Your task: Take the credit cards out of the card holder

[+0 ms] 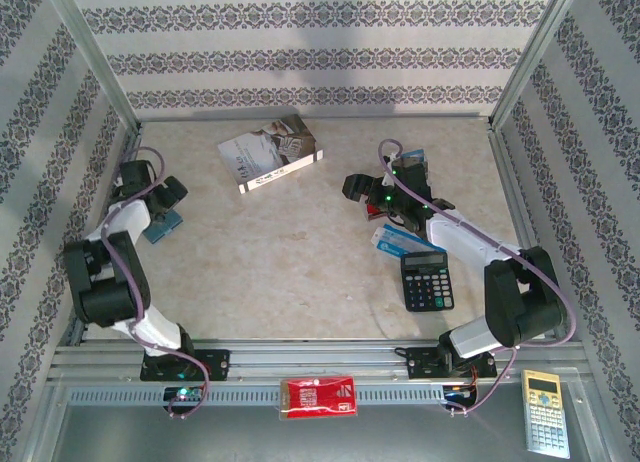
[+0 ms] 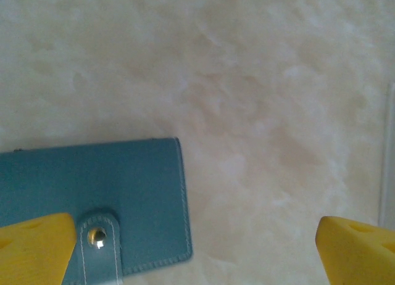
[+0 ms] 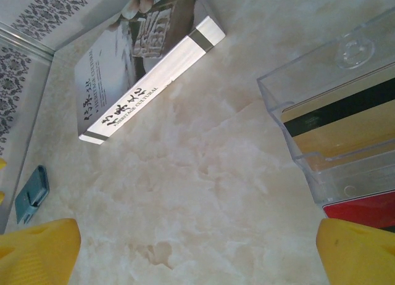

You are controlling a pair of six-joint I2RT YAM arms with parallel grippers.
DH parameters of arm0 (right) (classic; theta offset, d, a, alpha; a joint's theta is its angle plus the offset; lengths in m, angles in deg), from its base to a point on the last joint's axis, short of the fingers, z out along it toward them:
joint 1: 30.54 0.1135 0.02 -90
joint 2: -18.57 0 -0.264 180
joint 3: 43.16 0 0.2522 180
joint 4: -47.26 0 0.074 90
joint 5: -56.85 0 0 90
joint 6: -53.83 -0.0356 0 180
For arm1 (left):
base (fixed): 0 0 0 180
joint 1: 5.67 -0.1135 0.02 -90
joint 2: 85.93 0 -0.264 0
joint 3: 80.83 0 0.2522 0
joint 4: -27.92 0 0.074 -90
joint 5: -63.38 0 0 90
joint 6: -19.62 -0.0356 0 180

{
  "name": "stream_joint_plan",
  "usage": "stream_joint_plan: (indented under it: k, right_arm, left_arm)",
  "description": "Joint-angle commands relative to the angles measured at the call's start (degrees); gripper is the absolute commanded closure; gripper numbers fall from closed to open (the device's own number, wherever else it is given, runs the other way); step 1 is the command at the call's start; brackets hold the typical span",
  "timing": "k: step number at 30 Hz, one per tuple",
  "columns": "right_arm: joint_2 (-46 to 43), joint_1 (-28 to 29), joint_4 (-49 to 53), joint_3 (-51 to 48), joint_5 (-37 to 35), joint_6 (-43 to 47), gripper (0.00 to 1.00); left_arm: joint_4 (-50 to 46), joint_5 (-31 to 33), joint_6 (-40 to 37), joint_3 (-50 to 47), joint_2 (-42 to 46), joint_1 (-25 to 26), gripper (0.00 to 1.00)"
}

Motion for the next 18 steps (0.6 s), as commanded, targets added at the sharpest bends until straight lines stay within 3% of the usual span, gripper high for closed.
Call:
stream_joint_plan:
  k: [1,7,13,18]
  right_arm:
    - [0.6,0.7,-0.9,1.6,-0.1,-1.0,0.02]
    - [0.4,0.7,-0.8,1.2,-0.6,-0.9,0.02]
    - [0.8,1.0,-0.8,1.1,-1.2,-0.8,0.02]
    - [0.8,1.3,-0.6,0.8,-2.2,-0.3,0.02]
  left_arm:
    - [-5.6,-5.8,0.2,3.6,-5.3,-2.4,0.0]
    - [-7.7,-9.6,0.0,4.2,-11.0,-2.8,0.06]
    - [-8.4,-10.6,4.1,-1.8,-8.4,-0.3,0.07]
    - [-8.0,-10.3,9.1,-8.6,-2.4,4.6,0.07]
